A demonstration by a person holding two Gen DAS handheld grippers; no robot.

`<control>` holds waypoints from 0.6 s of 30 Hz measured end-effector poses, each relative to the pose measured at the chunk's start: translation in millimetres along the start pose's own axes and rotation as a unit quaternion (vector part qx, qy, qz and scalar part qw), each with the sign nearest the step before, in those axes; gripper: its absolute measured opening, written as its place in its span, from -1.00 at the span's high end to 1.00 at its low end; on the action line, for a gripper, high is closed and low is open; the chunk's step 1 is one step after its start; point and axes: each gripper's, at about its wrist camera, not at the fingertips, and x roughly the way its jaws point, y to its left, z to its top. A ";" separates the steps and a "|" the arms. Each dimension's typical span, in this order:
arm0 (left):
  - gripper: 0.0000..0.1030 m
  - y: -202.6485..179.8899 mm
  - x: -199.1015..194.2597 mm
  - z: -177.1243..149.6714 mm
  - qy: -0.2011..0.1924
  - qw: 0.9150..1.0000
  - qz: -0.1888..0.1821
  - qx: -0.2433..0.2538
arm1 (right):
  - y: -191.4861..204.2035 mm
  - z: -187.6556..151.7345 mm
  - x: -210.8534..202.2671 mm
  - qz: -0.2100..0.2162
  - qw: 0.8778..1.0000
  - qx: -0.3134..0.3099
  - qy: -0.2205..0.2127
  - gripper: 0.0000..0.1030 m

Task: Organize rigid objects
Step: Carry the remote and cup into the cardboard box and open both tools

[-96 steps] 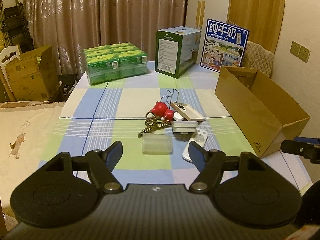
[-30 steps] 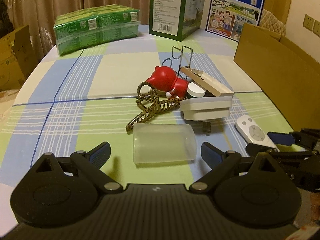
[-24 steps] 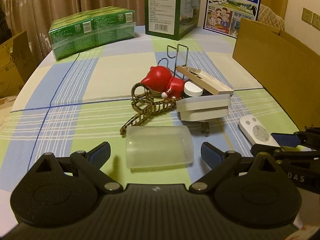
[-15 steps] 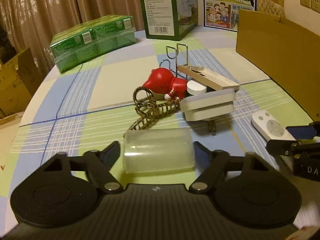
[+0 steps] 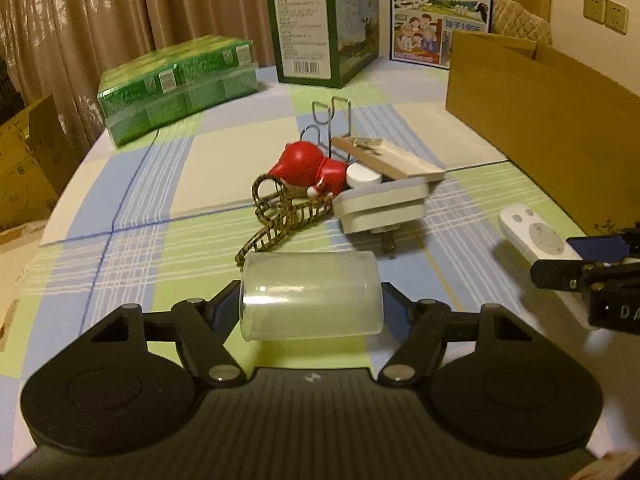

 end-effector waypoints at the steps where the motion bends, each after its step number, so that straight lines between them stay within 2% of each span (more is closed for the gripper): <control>1: -0.32 -1.7 -6.3 1.6 -0.005 1.000 0.000 0.002 | -0.4 0.4 -5.5 0.000 1.000 0.001 -0.002 0.27; 11: -0.33 -31.5 -86.5 17.5 -0.040 0.998 -0.023 -0.031 | -2.2 2.2 -78.5 -0.004 0.999 0.014 -0.037 0.27; 18: -0.33 -60.0 -126.3 18.6 -0.041 0.998 -0.043 -0.037 | -13.4 -4.8 -129.6 -0.015 0.998 0.025 -0.059 0.27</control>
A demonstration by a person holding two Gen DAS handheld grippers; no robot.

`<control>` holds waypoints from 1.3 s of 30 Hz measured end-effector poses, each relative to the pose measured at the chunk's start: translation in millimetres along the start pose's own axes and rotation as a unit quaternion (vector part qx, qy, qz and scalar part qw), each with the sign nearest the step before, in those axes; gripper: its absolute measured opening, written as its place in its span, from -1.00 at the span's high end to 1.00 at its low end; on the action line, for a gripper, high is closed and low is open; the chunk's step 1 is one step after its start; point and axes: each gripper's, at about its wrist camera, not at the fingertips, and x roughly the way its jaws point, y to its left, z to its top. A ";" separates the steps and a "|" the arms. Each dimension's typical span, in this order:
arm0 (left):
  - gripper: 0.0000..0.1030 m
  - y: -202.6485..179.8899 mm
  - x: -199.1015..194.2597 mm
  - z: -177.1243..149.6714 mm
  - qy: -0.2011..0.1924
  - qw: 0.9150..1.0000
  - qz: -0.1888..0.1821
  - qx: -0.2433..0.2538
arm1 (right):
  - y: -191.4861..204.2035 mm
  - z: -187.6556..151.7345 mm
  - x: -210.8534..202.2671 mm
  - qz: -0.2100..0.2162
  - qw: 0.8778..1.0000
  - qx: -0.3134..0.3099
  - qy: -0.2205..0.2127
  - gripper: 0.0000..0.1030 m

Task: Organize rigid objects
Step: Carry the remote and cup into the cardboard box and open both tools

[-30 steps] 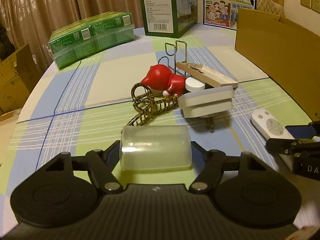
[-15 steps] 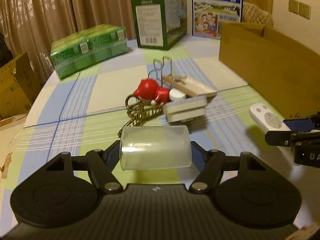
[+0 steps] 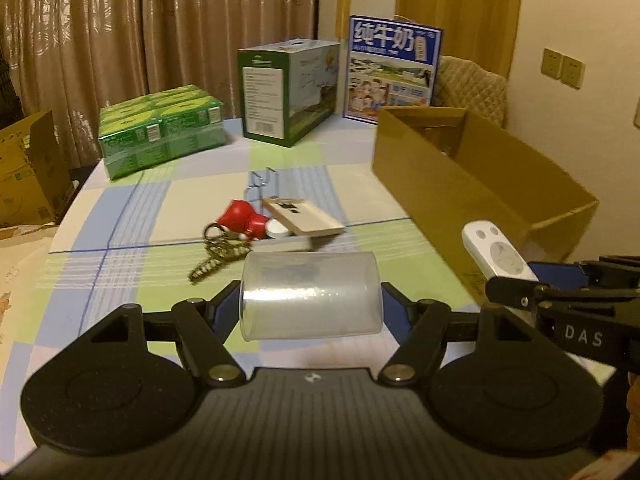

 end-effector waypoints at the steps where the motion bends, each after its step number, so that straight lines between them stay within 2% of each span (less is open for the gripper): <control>1: -0.33 -4.8 -3.4 0.2 0.002 1.000 -0.002 0.003 | -3.2 -0.7 -6.5 -0.002 1.000 0.002 -0.002 0.27; 11: -0.33 -46.9 -25.4 5.3 -0.006 0.999 -0.022 0.032 | -32.8 -7.3 -45.6 -0.024 0.999 0.029 -0.017 0.27; 23: -0.33 -76.6 -24.6 16.7 -0.004 0.998 -0.050 0.044 | -68.8 -4.4 -60.2 -0.047 0.997 0.049 -0.029 0.27; 32: -0.33 -112.1 -5.3 42.5 -0.011 0.994 -0.083 0.063 | -118.0 19.9 -60.0 -0.078 0.994 0.060 -0.044 0.27; 39: -0.33 -143.6 29.1 70.6 -0.014 0.992 -0.105 0.074 | -153.0 55.0 -39.6 -0.078 0.995 0.044 -0.045 0.27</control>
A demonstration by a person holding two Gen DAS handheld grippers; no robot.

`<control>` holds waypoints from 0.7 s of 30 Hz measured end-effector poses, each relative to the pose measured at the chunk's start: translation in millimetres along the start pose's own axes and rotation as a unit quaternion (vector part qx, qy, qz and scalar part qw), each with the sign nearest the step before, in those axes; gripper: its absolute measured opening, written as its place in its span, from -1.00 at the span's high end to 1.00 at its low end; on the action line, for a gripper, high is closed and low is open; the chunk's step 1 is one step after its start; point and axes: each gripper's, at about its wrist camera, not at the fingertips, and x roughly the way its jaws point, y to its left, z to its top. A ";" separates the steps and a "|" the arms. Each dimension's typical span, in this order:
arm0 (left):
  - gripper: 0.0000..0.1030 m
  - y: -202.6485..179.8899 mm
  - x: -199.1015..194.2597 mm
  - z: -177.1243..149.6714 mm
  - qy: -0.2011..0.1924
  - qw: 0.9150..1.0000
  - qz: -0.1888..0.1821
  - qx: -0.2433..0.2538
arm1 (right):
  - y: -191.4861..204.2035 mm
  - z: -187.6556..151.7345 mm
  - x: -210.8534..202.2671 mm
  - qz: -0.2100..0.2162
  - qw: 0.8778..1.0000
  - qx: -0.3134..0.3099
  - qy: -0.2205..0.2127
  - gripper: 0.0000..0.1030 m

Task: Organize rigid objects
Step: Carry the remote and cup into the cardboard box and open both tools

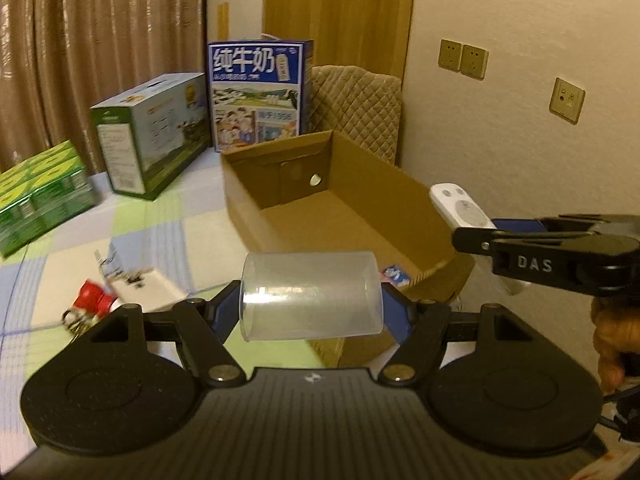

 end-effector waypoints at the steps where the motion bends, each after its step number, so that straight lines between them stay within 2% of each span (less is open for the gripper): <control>1: -0.33 -1.9 6.3 4.1 0.000 1.000 -0.002 0.001 | -2.8 4.3 5.5 0.001 1.000 -0.002 0.001 0.27; 11: -0.33 -10.6 74.8 35.8 0.017 1.000 -0.014 0.017 | -44.0 25.3 73.8 0.013 0.999 0.024 0.035 0.27; 17: -0.33 -17.3 106.3 44.7 0.030 0.999 -0.011 0.044 | -56.0 25.8 97.8 0.012 0.998 0.032 0.052 0.27; 21: -0.33 -16.7 116.6 46.7 0.036 0.998 -0.015 0.044 | -61.5 23.4 104.3 0.011 0.998 0.037 0.052 0.27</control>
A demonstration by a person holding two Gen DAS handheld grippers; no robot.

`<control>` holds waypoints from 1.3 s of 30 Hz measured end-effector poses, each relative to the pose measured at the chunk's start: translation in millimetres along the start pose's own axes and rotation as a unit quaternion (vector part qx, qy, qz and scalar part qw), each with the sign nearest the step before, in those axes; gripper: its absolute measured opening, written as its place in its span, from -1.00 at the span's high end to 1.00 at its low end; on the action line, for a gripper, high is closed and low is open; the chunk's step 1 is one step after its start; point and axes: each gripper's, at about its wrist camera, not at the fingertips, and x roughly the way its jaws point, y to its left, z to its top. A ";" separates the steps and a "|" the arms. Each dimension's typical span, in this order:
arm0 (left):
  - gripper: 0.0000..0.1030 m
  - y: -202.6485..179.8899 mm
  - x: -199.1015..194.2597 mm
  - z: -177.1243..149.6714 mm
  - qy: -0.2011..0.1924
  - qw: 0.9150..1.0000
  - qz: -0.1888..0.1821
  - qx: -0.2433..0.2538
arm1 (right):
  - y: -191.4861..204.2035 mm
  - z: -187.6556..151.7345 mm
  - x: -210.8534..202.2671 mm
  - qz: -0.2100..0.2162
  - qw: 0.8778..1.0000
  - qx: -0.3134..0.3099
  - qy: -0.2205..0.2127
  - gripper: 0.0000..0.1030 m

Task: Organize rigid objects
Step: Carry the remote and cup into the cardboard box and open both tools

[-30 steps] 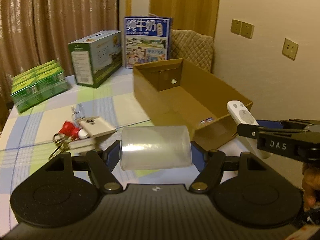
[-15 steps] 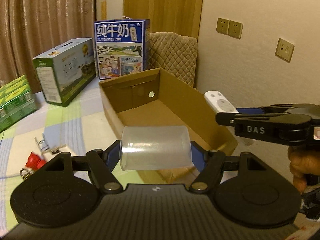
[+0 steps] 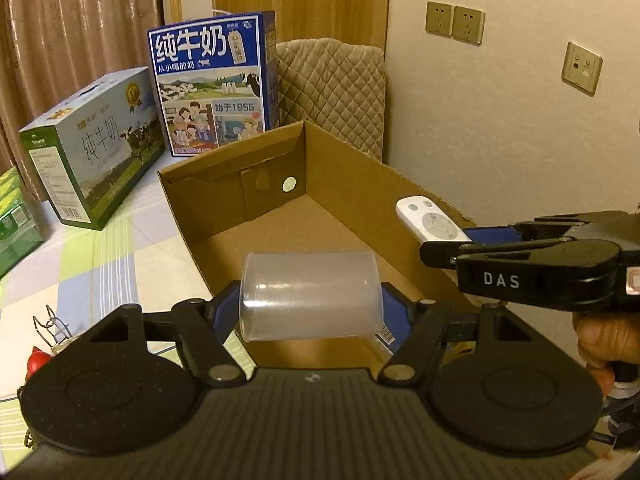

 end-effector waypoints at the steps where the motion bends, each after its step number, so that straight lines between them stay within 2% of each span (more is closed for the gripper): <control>1: -0.33 0.7 1.7 0.5 0.001 1.000 0.000 0.000 | -1.0 0.1 1.5 0.000 1.000 0.001 0.000 0.27; 6: -0.33 -0.4 8.3 3.4 0.007 1.000 -0.005 0.003 | -1.6 -0.4 4.7 0.000 1.000 0.004 0.002 0.27; 9: -0.43 -1.0 8.6 6.5 0.004 1.000 0.002 0.008 | -1.3 -0.6 4.0 0.002 1.000 0.006 0.002 0.27; 17: -0.43 23.0 -14.3 4.0 -0.012 0.999 0.019 -0.040 | 1.1 2.4 2.9 0.006 1.000 0.008 0.002 0.27; 25: -0.43 44.0 -34.6 -8.4 -0.018 0.997 0.042 -0.062 | 11.6 2.7 6.0 0.017 1.000 0.009 0.009 0.27; 36: -0.43 58.4 -46.3 -25.9 -0.016 0.995 0.042 -0.088 | 24.6 3.3 15.8 0.026 0.999 0.013 0.015 0.27; 39: -0.43 62.1 -49.4 -30.3 -0.016 0.994 0.045 -0.095 | 23.5 5.3 16.3 0.038 0.999 0.025 0.006 0.26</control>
